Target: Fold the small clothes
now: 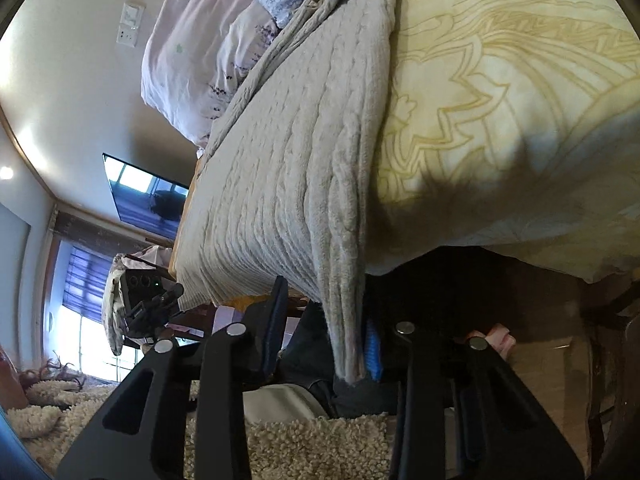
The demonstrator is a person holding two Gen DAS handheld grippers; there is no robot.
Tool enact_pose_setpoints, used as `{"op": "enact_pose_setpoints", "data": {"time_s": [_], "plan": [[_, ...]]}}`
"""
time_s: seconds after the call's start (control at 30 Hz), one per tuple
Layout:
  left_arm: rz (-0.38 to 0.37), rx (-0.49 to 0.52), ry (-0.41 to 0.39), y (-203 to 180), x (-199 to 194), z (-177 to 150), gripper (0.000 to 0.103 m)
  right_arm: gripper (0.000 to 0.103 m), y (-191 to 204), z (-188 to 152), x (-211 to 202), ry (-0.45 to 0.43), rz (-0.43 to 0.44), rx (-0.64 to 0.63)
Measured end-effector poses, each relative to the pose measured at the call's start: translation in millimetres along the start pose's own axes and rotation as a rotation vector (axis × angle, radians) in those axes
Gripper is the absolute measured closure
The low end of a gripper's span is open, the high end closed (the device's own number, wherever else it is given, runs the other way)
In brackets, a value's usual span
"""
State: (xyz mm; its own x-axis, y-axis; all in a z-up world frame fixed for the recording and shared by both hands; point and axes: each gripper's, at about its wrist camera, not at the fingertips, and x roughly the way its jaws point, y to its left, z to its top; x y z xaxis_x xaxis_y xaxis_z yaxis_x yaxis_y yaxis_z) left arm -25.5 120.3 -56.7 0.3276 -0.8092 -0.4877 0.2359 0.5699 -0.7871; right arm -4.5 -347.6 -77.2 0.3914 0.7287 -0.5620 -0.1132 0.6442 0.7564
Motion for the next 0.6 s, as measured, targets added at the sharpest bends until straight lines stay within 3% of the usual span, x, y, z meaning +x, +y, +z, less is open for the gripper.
{"op": "enact_pose_setpoints", "data": {"time_s": [0.07,0.13,0.17,0.33,0.6], "plan": [[0.002,0.006,0.004,-0.1,1.2,-0.7,0.077,0.085,3.7,-0.5,-0.3,0.001,0.002,-0.027],[0.008,0.014,0.004,0.5,-1.0,-1.9,0.089,0.092,7.7,-1.0,-2.1,0.001,0.007,-0.054],[0.01,0.018,0.005,0.4,-2.0,-1.6,0.094,0.093,12.0,-1.6,-4.4,-0.005,0.01,-0.08],[0.022,0.089,-0.031,-11.8,-15.8,1.2,0.097,0.094,38.7,2.9,-22.0,-0.074,0.034,-0.195],[0.057,0.155,-0.165,-29.7,-50.4,33.1,0.098,0.095,73.4,26.4,-57.0,-0.311,-0.035,-0.3]]}}
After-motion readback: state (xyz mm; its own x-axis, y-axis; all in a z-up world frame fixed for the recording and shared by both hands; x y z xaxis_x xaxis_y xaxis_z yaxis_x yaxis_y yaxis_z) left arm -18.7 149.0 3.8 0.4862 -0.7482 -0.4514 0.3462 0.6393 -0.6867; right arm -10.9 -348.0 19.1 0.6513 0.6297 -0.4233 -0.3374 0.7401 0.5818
